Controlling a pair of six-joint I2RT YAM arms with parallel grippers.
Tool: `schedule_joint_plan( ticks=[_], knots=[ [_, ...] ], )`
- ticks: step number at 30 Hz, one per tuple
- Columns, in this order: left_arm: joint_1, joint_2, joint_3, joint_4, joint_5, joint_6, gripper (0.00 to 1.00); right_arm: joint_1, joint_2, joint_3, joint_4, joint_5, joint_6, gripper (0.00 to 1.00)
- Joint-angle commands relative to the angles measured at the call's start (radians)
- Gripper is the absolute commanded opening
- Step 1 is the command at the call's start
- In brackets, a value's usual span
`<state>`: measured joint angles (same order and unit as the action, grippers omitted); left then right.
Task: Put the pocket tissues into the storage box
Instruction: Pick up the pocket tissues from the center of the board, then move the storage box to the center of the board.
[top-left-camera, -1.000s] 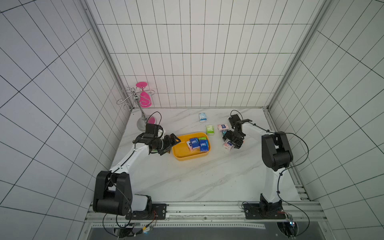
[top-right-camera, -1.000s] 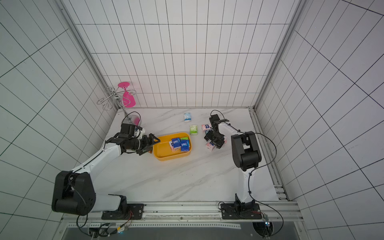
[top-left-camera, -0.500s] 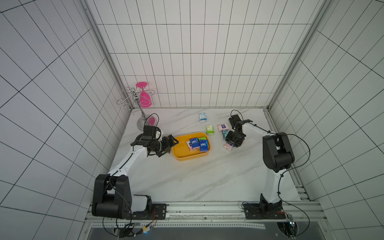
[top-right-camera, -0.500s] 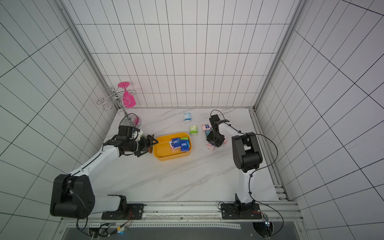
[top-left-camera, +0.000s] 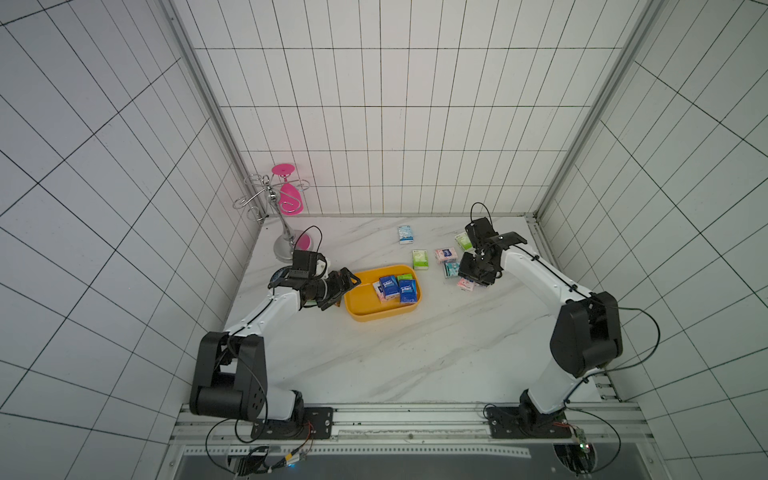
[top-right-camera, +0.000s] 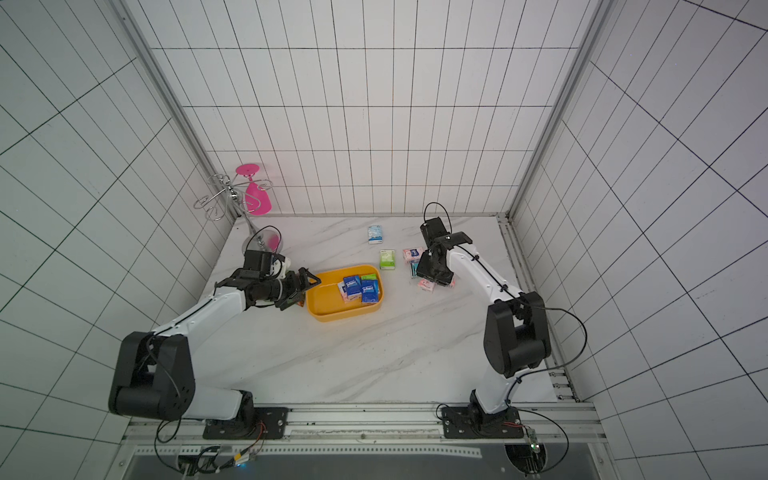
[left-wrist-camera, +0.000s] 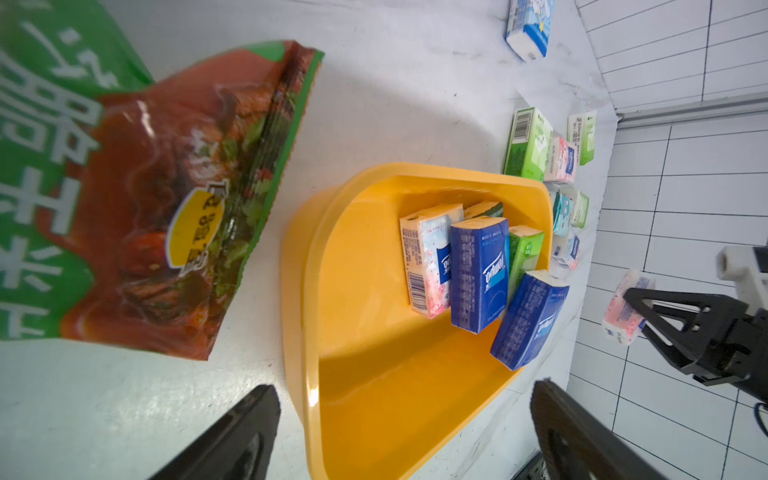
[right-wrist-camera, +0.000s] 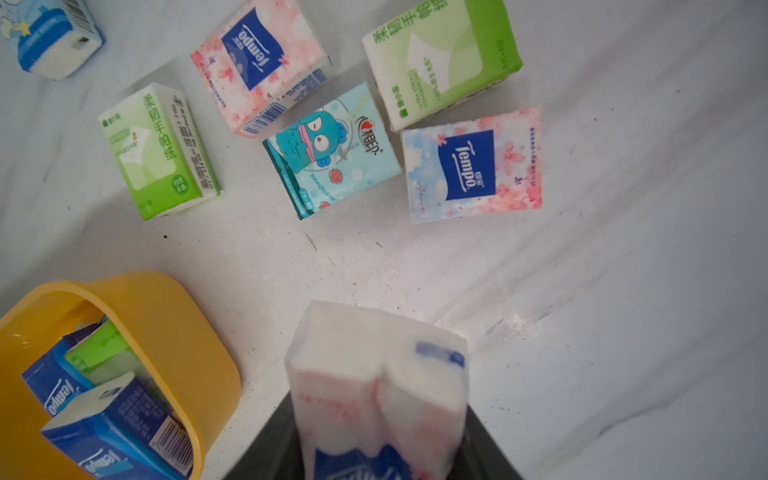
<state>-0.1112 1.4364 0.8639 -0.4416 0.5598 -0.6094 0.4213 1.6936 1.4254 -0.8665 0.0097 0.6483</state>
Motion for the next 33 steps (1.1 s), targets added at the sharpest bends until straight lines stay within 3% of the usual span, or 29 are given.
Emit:
schedule_joint_plan(
  ticks=[1,9,17,22,25,33],
  knots=[
    [-0.021,0.015,0.013,0.003,-0.031,0.028,0.97,0.004,-0.059,0.047,-0.022,0.026,-0.027,0.48],
    [-0.078,0.079,0.012,0.069,-0.017,0.007,0.97,0.004,-0.098,0.102,-0.028,-0.019,-0.078,0.49],
    [-0.147,0.157,0.084,0.095,-0.006,-0.013,0.97,0.057,-0.059,0.170,0.006,-0.185,-0.166,0.50],
    [-0.146,0.142,0.097,0.084,-0.022,-0.025,0.97,0.118,0.009,0.254,0.009,-0.263,-0.227,0.50],
    [-0.116,0.102,0.085,0.059,-0.043,-0.034,0.97,0.168,0.070,0.327,-0.009,-0.279,-0.271,0.50],
    [0.102,-0.082,0.018,-0.051,-0.079,-0.033,0.97,0.290,0.256,0.519,-0.060,-0.301,-0.344,0.50]
  ],
)
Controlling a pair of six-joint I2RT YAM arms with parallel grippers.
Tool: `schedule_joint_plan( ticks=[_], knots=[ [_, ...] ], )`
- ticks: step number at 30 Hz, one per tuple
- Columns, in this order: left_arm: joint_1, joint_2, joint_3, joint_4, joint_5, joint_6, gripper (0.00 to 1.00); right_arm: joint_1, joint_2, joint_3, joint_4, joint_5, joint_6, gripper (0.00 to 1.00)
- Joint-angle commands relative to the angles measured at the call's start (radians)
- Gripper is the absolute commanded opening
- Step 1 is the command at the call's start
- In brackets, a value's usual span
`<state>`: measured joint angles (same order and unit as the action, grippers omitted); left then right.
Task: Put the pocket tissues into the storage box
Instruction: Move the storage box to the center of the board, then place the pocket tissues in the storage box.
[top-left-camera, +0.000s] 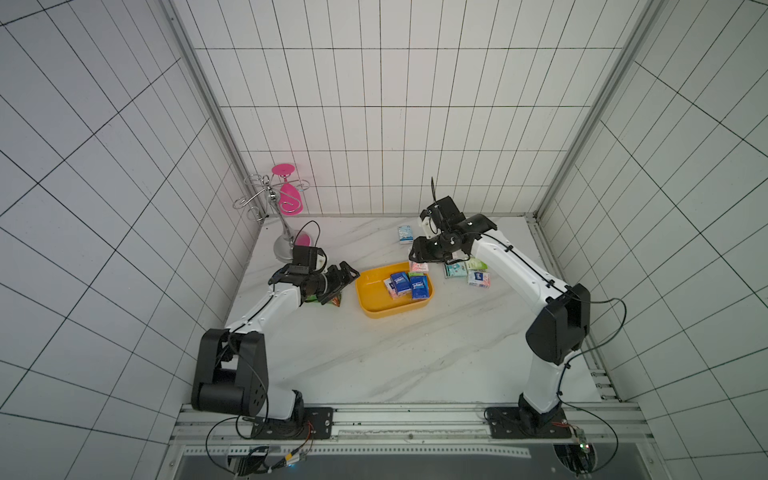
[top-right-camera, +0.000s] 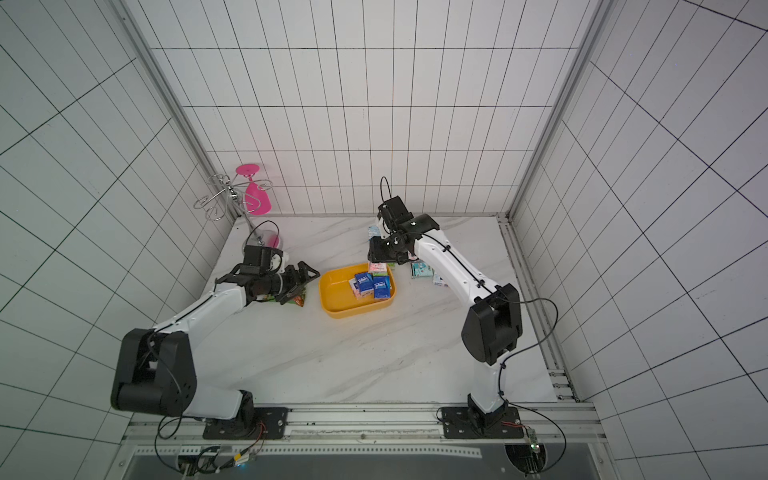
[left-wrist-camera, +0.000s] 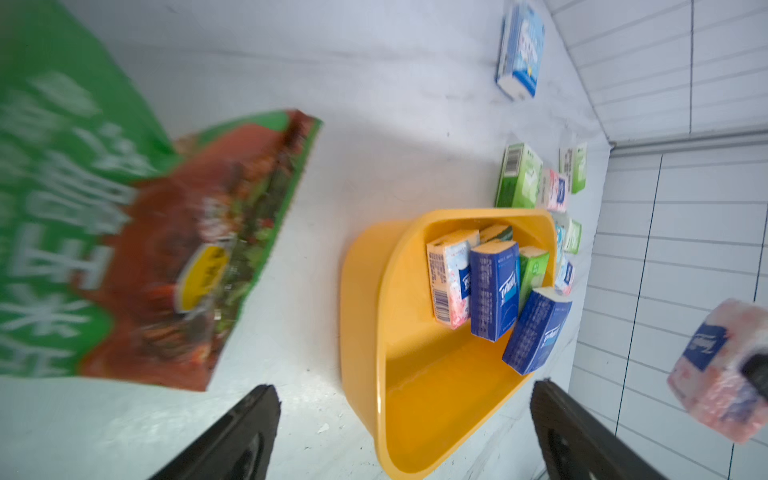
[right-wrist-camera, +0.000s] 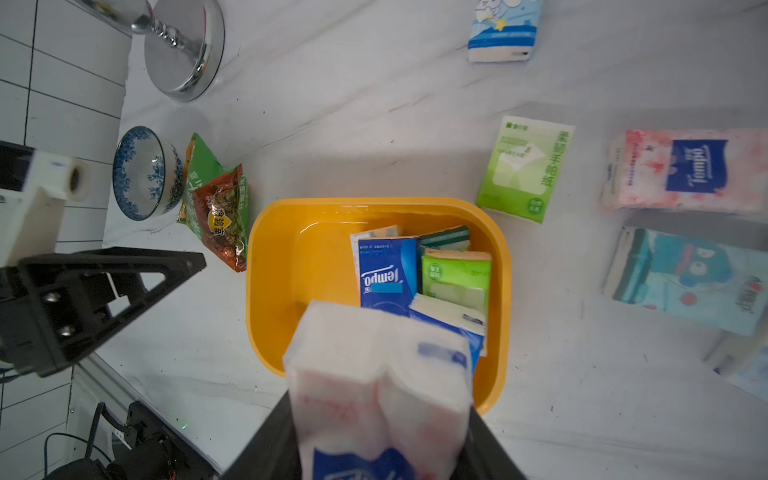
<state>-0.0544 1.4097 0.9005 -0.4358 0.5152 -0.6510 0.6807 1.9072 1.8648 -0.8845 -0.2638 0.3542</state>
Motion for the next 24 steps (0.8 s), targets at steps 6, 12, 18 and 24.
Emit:
schedule_joint_plan(
  ticks=[6,12,18,24],
  knots=[
    [0.074,-0.115,-0.045,-0.096,-0.046,-0.020,0.98,0.102,0.201,0.230,-0.100,-0.049,-0.097,0.50],
    [0.074,-0.149,-0.047,-0.143,-0.056,-0.020,0.98,0.146,0.322,0.305,-0.100,-0.049,-0.111,0.50],
    [0.075,-0.147,-0.009,-0.172,-0.024,-0.012,0.98,0.186,0.462,0.426,-0.137,-0.015,-0.102,0.47],
    [0.075,-0.143,0.015,-0.194,-0.026,-0.003,0.98,0.198,0.584,0.527,-0.176,0.106,-0.086,0.48]
  ],
)
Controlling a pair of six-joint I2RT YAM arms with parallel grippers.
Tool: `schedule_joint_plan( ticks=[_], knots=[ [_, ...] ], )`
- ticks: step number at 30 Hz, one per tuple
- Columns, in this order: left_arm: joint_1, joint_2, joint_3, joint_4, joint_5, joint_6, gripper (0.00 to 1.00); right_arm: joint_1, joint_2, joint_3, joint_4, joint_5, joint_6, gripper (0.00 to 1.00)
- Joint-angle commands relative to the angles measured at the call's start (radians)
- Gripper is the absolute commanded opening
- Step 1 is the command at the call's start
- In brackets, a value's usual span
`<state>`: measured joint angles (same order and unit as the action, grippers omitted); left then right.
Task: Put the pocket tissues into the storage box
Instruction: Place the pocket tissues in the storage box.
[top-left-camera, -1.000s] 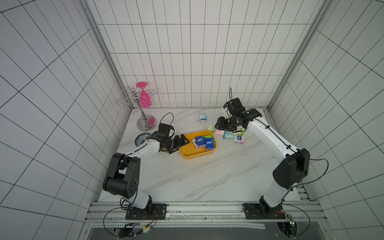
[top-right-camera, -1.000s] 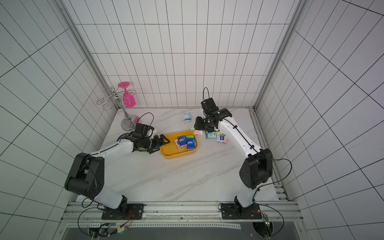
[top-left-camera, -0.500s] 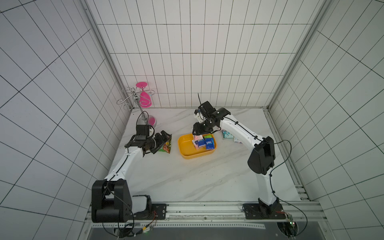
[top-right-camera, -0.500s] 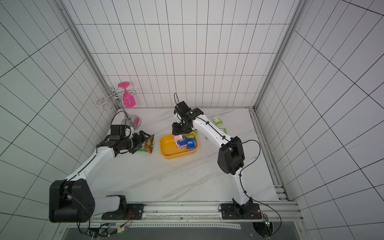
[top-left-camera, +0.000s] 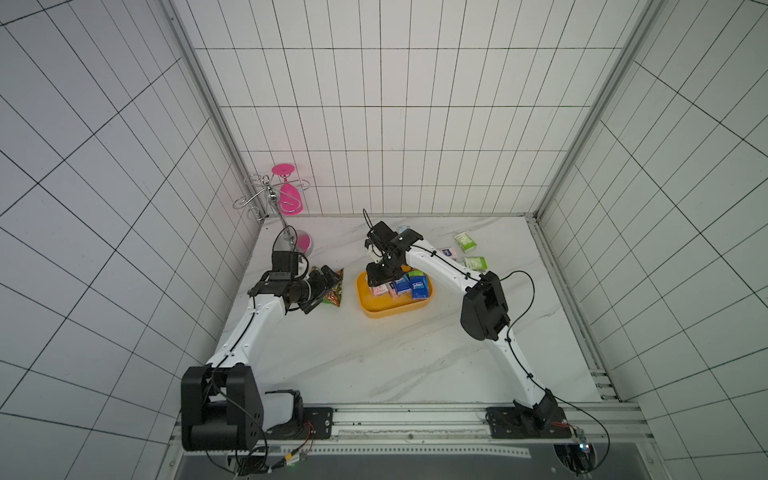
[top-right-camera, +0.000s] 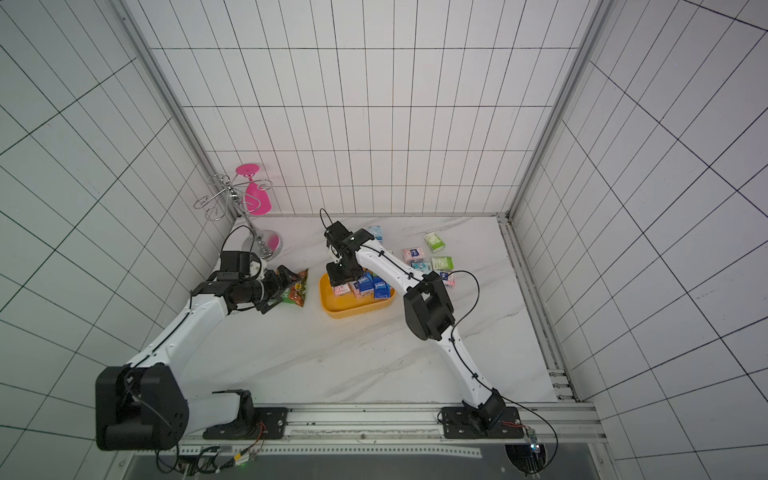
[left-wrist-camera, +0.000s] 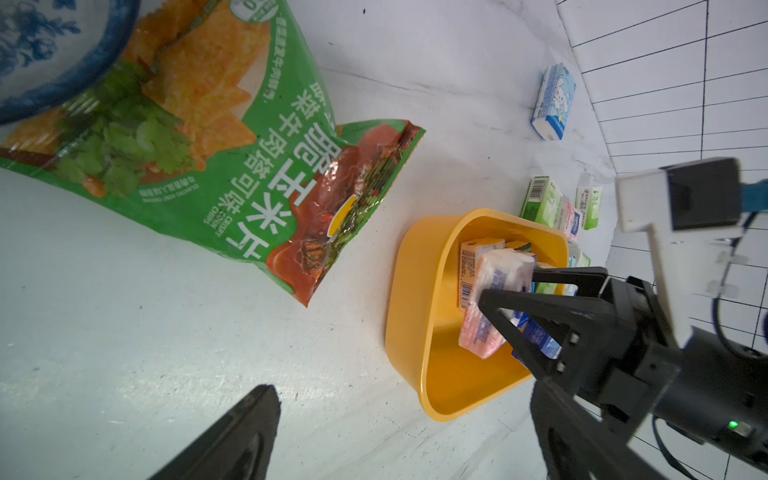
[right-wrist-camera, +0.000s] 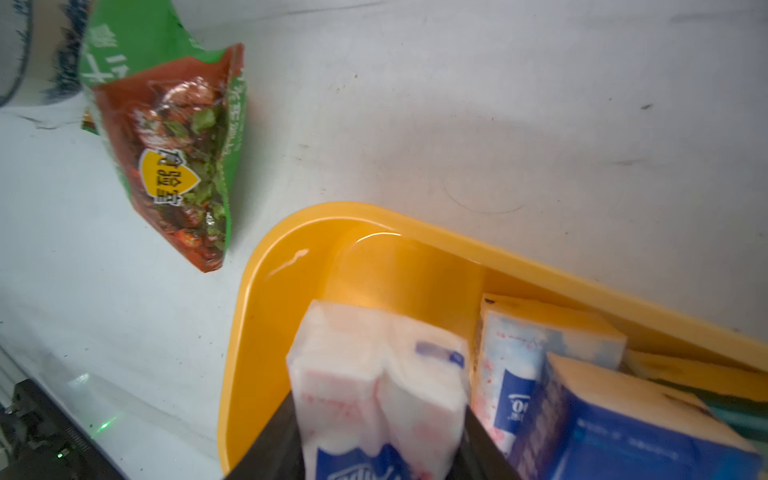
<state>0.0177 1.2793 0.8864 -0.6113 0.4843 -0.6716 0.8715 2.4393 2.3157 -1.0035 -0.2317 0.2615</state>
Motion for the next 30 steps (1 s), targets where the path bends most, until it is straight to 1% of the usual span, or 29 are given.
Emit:
schedule_joint_plan(
  ticks=[1,4,7,12,14,19,22,26,30],
  knots=[
    [0.004,-0.016,0.028,-0.021,0.004,0.018,0.98,0.007,0.071,0.093,-0.070,0.078,0.006,0.48],
    [0.004,-0.023,0.020,-0.024,-0.001,0.022,0.98,0.010,0.093,0.105,-0.083,0.077,0.003,0.48],
    [0.003,-0.023,0.020,-0.028,-0.003,0.024,0.97,0.014,0.097,0.099,-0.074,0.103,0.009,0.50],
    [0.004,-0.020,0.026,-0.029,0.003,0.025,0.97,0.014,0.081,0.103,-0.070,0.168,0.018,0.68],
    [0.003,-0.018,0.026,-0.028,0.005,0.024,0.98,0.014,0.063,0.104,-0.071,0.172,0.019,0.73],
    [0.002,-0.020,0.031,-0.028,0.022,0.027,0.97,0.007,-0.017,0.097,-0.065,0.144,0.030,0.74],
    [0.002,-0.018,0.041,-0.034,0.033,0.039,0.97,-0.012,-0.093,0.058,-0.051,0.100,0.048,0.74],
    [-0.007,-0.012,0.055,-0.039,0.039,0.055,0.98,-0.063,-0.229,-0.078,0.019,0.022,0.099,0.74],
    [-0.039,0.012,0.082,-0.050,0.032,0.087,0.97,-0.149,-0.351,-0.229,0.060,-0.024,0.144,0.74]
  ],
)
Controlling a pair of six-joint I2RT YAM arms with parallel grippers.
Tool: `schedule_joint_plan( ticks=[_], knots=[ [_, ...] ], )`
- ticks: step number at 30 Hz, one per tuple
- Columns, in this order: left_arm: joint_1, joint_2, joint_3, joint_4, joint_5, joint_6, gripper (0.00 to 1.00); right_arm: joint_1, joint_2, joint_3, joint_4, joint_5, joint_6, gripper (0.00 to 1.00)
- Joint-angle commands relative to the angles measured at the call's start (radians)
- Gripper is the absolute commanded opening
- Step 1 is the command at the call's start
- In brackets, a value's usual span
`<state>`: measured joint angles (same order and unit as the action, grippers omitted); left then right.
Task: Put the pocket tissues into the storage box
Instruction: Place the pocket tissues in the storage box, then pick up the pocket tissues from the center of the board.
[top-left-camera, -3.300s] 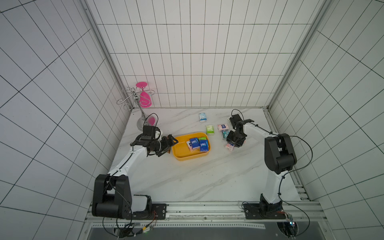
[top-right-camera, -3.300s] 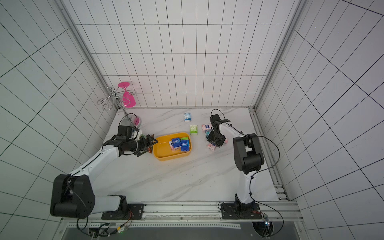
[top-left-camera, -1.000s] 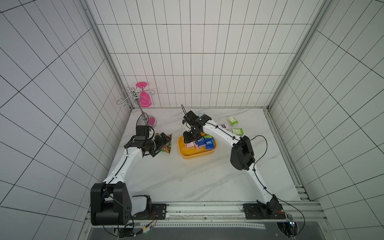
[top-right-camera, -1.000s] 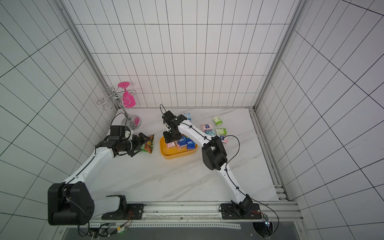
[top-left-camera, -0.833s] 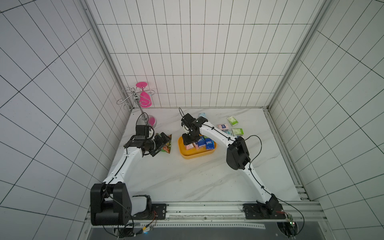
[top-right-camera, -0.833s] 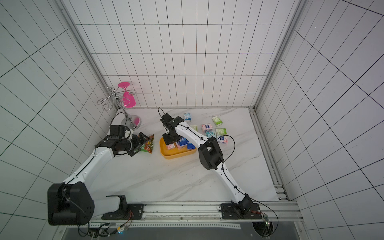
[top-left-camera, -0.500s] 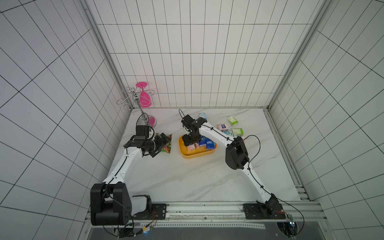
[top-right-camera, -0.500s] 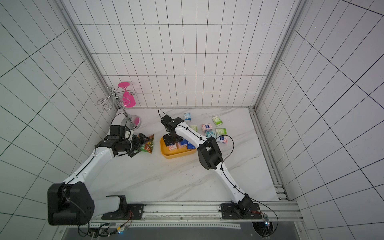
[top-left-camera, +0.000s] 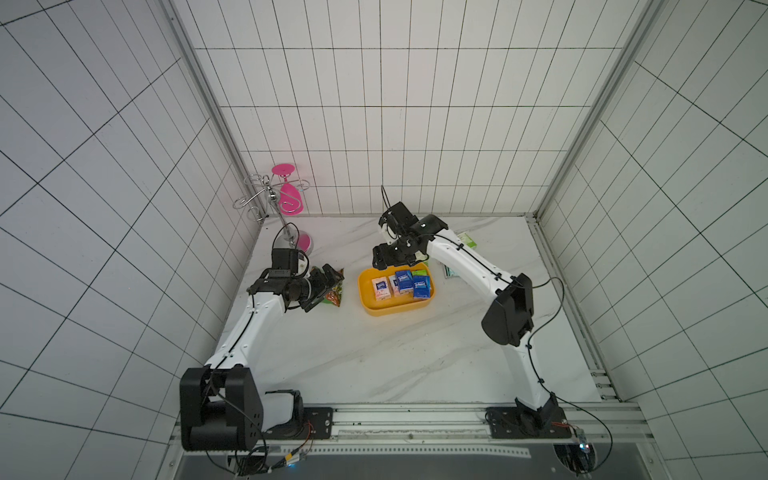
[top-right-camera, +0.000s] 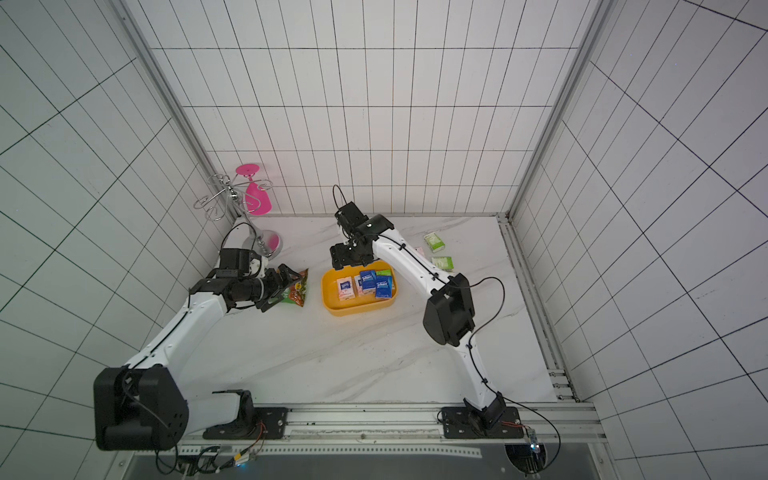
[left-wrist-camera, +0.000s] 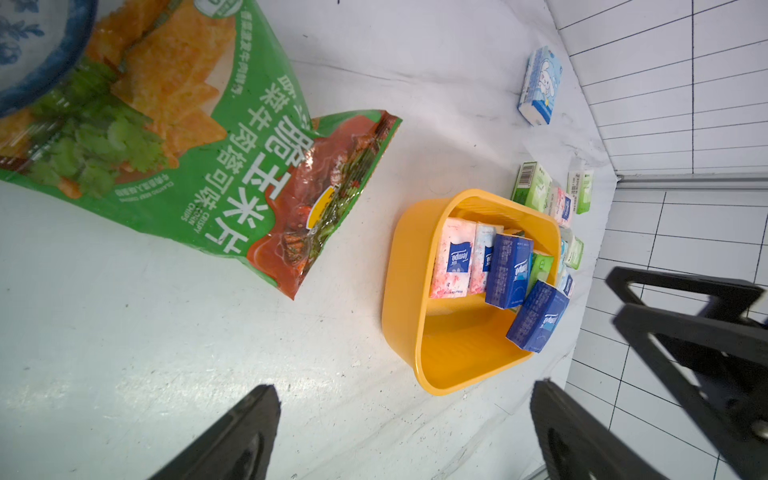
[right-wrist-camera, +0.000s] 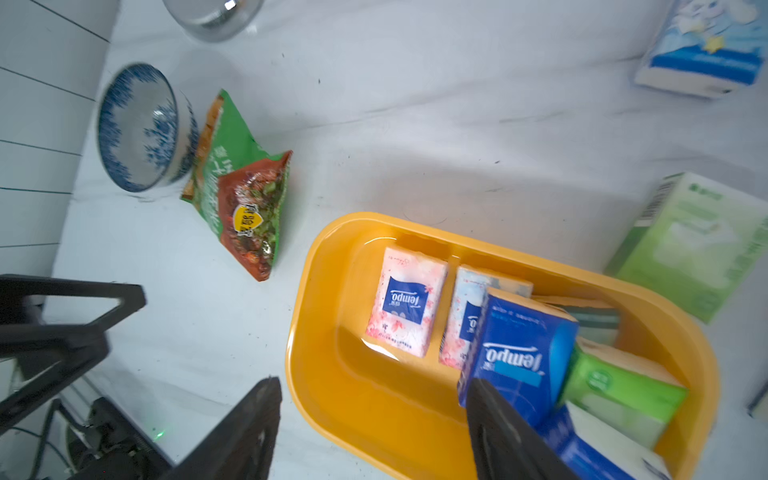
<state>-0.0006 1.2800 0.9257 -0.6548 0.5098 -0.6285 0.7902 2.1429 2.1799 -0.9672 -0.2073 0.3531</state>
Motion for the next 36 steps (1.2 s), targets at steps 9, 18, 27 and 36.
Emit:
schedule_joint_plan(
  ticks=[9,18,27,36],
  knots=[
    [-0.158,0.110,0.137,0.006,-0.102,0.081,0.97,-0.371,-0.247,-0.426,0.015,-0.037,0.213,0.74],
    [-0.194,0.225,0.226,0.081,-0.103,0.031,0.97,-0.618,-0.296,-0.679,0.088,-0.064,0.469,0.76],
    [-0.194,0.166,0.140,0.118,-0.161,-0.003,0.97,-0.712,-0.242,-0.735,0.090,-0.095,0.756,0.78],
    [-0.181,0.093,0.053,0.116,-0.197,-0.006,0.97,-0.734,-0.161,-0.694,0.128,-0.111,0.925,0.78]
  ],
)
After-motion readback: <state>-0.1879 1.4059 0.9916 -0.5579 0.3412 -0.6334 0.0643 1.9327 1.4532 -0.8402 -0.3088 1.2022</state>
